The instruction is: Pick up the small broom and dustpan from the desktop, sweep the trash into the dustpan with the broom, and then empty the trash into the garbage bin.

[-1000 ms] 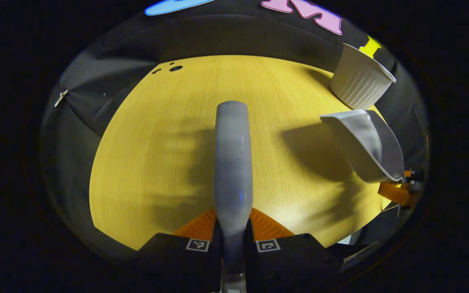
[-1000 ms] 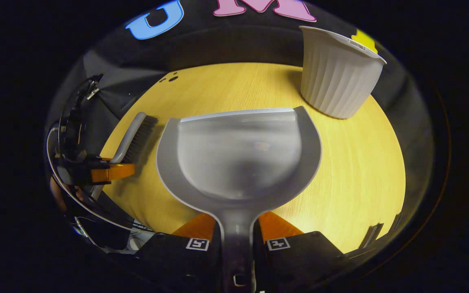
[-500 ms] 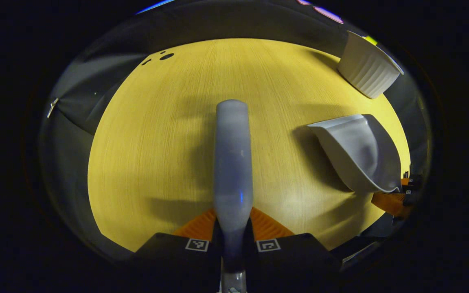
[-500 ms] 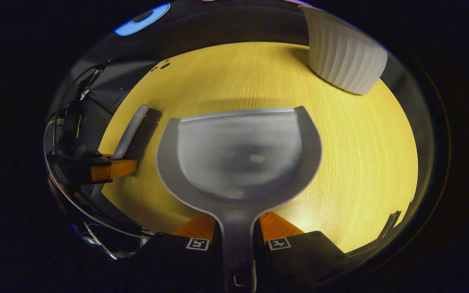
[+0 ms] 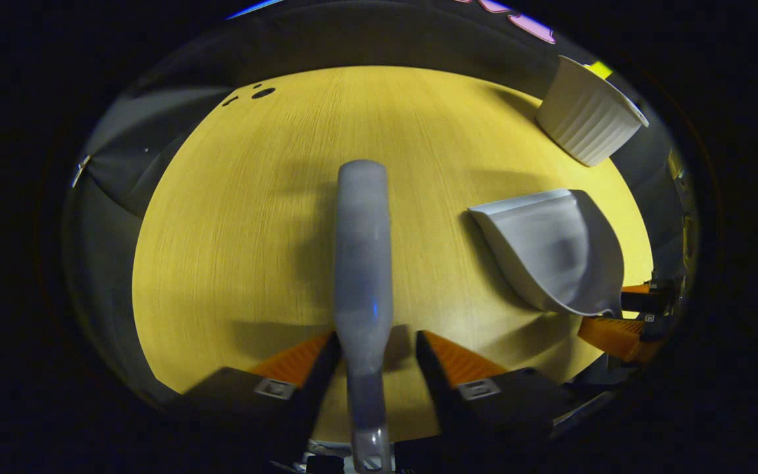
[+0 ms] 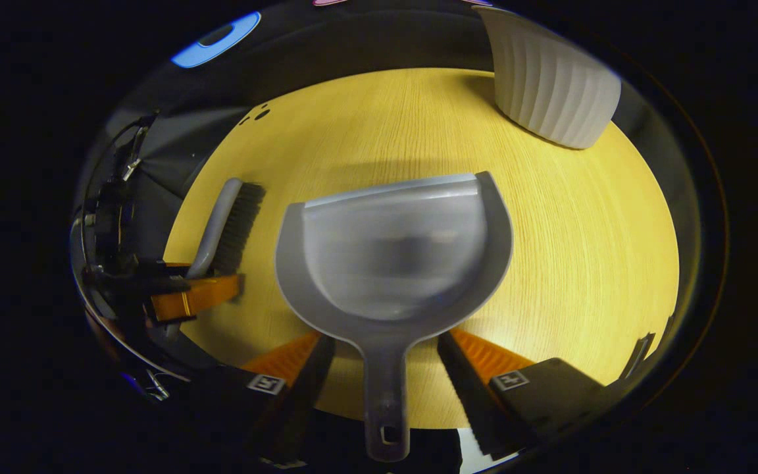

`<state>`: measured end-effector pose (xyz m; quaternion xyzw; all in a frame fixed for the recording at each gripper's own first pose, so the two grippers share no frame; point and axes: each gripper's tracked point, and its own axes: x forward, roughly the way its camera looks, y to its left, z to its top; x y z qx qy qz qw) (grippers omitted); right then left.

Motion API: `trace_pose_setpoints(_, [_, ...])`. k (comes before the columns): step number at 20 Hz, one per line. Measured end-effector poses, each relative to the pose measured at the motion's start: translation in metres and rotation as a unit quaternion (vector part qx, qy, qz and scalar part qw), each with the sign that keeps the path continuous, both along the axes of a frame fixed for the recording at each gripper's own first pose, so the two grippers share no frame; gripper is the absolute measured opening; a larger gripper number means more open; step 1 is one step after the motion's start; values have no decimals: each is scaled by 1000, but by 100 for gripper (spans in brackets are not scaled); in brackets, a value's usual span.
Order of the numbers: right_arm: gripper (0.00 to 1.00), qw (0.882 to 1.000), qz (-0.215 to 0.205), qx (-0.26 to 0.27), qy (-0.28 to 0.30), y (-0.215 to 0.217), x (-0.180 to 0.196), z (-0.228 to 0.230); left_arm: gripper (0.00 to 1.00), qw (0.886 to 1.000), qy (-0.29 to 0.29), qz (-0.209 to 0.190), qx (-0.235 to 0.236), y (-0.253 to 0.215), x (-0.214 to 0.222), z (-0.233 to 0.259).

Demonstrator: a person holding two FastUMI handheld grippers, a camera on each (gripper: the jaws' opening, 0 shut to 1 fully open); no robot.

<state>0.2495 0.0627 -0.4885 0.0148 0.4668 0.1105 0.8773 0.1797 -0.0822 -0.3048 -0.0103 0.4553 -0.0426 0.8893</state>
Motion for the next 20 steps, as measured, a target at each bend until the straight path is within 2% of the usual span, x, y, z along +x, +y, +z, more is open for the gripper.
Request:
trace_pose_setpoints(1, [100,1000,-1,2,-5,1,-1,6,82,1000,-9,-1,1,0,0,3])
trace_pose_setpoints(2, [100,1000,-3,1,-11,1,-2,11,97,1000,-20,-6,2,0,2,2])
trace_pose_setpoints(5, [99,999,-7,1,-45,1,-1,28,97,998,-52,-20,-2,-1,7,9])
trace_pose_setpoints(7, [99,996,-15,3,-84,2,5,49,97,995,-93,-36,-13,-8,14,20])
trace_pose_setpoints(11, [99,982,-40,18,-183,1,18,109,96,977,-207,-48,-18,-12,33,50])
trace_pose_setpoints(13, [99,971,-49,29,-233,5,19,143,96,963,-264,-46,-16,-10,40,72])
trace_pose_setpoints(16, [99,951,-41,18,-304,6,11,187,96,943,-331,-30,-14,-6,40,103])
trace_pose_setpoints(20, [99,911,-21,8,-411,21,-15,247,96,913,-408,-14,3,12,22,142])
